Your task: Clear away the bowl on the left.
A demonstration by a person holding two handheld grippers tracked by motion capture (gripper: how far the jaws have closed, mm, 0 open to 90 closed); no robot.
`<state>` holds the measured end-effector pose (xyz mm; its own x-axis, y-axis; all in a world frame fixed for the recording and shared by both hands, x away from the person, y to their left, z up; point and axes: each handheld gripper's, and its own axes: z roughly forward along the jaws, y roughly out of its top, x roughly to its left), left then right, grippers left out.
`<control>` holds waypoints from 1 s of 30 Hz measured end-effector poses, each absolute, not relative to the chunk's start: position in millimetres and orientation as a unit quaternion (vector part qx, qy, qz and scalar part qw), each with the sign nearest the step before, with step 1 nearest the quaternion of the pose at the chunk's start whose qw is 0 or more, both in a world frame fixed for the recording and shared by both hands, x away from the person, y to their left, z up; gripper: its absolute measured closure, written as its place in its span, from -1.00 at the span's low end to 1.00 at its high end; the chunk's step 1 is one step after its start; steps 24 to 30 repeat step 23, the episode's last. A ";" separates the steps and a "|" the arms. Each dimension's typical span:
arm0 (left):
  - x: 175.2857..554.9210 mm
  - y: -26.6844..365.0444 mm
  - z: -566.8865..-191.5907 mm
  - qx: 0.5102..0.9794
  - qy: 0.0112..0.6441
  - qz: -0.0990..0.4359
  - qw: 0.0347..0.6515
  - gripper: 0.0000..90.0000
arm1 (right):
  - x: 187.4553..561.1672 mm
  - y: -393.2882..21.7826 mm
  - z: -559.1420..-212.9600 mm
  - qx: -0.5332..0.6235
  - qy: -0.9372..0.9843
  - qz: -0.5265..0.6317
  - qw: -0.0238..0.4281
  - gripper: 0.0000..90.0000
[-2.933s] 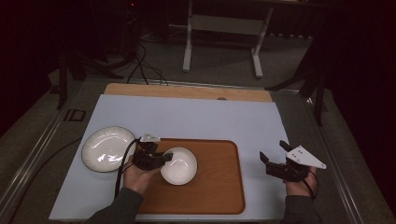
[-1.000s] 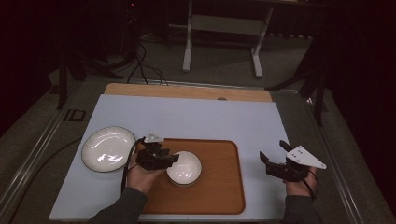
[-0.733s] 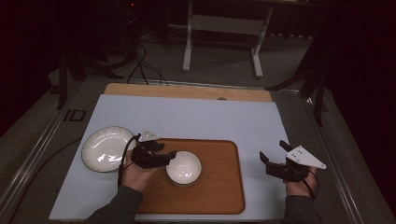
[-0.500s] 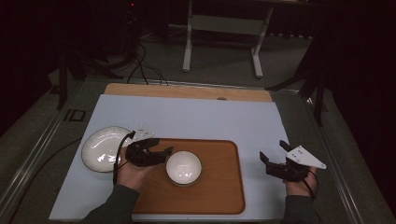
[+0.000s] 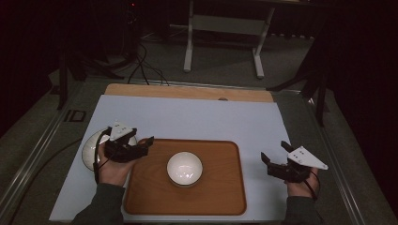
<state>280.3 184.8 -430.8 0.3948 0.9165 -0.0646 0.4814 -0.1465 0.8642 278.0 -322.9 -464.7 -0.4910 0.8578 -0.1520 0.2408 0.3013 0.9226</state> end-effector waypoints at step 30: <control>265.8 263.1 -439.3 0.624 0.566 0.317 0.435 -0.32 | 279.0 -325.8 -465.9 0.384 0.728 0.457 0.337 -0.69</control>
